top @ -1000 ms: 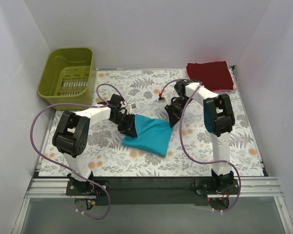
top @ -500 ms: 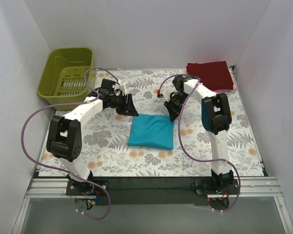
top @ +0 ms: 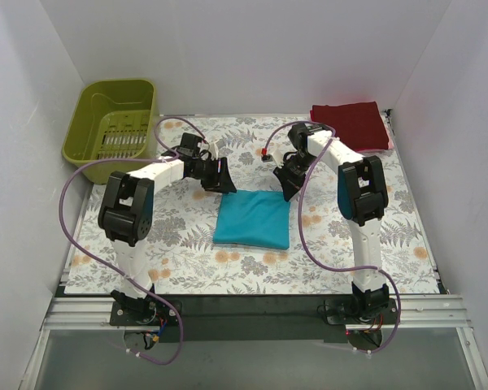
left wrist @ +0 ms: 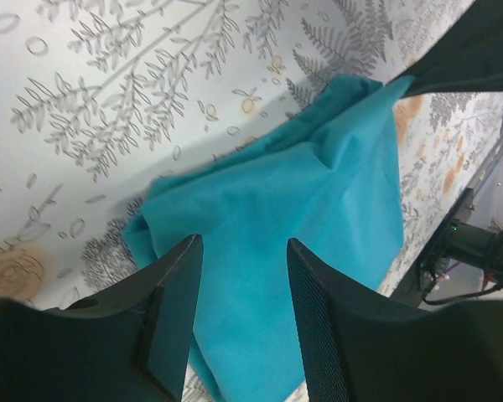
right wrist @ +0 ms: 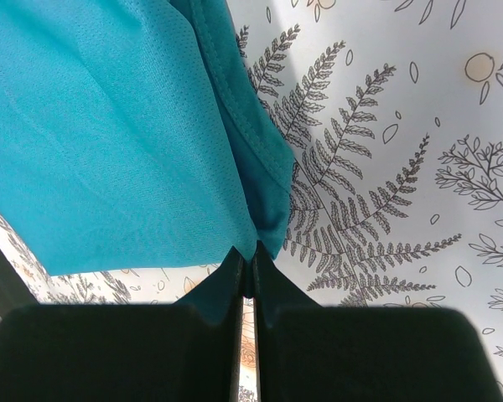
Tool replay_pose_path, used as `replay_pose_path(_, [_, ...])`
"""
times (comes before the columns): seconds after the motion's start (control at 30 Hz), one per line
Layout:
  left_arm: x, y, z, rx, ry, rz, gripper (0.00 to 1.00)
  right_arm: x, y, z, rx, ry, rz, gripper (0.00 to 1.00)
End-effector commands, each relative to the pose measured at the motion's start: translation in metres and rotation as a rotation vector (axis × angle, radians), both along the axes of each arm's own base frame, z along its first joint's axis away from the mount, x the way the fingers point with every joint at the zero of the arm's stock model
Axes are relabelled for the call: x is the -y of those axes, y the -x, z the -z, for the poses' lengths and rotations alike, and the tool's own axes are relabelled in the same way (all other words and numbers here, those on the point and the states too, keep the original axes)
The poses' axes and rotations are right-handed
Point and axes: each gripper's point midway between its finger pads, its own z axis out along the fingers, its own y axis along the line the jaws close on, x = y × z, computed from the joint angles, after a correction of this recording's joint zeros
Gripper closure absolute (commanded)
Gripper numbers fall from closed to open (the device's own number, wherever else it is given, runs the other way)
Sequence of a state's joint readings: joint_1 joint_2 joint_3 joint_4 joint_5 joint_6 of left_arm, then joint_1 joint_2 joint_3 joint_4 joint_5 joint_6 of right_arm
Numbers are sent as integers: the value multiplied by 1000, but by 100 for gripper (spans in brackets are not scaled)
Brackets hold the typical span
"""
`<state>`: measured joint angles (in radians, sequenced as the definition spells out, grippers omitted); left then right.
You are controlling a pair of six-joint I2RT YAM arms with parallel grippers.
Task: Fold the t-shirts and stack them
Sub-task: Fold the tshirt
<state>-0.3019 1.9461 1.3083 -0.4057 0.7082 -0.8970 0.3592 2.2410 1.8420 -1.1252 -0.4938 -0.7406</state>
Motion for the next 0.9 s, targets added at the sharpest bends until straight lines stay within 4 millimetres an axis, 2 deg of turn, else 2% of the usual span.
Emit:
replay_pose_path(0.0, [1, -31, -15, 112, -15, -28, 56, -3, -4, -15, 23, -33, -10, 99])
replay_pose_path(0.37, [-19, -59, 14, 91, -102, -139, 56, -2, 1, -6, -4, -30, -10, 99])
replay_pose_path(0.6, [-17, -54, 33, 21, -106, -124, 56, -3, 1, -4, -14, -33, -6, 99])
replay_pose_path(0.87, [-3, -41, 23, -39, -4, -86, 63, -2, 2, -2, -22, -25, -1, 99])
